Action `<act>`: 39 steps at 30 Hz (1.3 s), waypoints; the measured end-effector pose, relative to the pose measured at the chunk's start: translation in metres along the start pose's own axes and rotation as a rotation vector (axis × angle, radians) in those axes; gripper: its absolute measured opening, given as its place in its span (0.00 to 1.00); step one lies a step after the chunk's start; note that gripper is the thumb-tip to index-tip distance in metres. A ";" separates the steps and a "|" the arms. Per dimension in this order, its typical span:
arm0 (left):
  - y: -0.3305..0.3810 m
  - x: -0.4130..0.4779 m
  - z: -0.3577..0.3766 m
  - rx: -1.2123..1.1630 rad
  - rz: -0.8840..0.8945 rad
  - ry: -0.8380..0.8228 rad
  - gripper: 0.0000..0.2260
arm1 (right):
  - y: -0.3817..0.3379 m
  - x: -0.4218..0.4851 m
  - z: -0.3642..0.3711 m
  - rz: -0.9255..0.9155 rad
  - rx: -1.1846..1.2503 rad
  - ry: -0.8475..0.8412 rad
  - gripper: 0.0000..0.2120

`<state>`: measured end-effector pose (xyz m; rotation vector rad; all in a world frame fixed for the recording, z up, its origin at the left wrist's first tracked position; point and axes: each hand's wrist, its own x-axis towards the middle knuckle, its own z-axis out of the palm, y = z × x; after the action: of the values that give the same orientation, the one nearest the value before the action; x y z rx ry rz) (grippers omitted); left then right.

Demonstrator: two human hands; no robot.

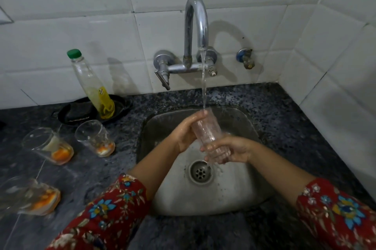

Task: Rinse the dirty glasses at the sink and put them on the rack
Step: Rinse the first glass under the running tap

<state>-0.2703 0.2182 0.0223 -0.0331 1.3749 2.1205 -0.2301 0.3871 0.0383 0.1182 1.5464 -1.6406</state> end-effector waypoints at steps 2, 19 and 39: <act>-0.015 0.004 -0.003 -0.146 -0.055 0.175 0.31 | -0.015 -0.001 -0.002 0.040 0.017 0.080 0.08; -0.026 0.000 -0.004 -0.716 0.002 0.267 0.29 | -0.038 0.016 0.059 -0.390 -1.114 0.814 0.30; -0.019 -0.006 0.013 0.117 0.252 0.059 0.24 | 0.026 0.022 0.012 -0.353 -0.284 0.332 0.23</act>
<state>-0.2516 0.2319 0.0147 0.1320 1.6083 2.2529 -0.2223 0.3694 0.0081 -0.0415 2.1368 -1.7069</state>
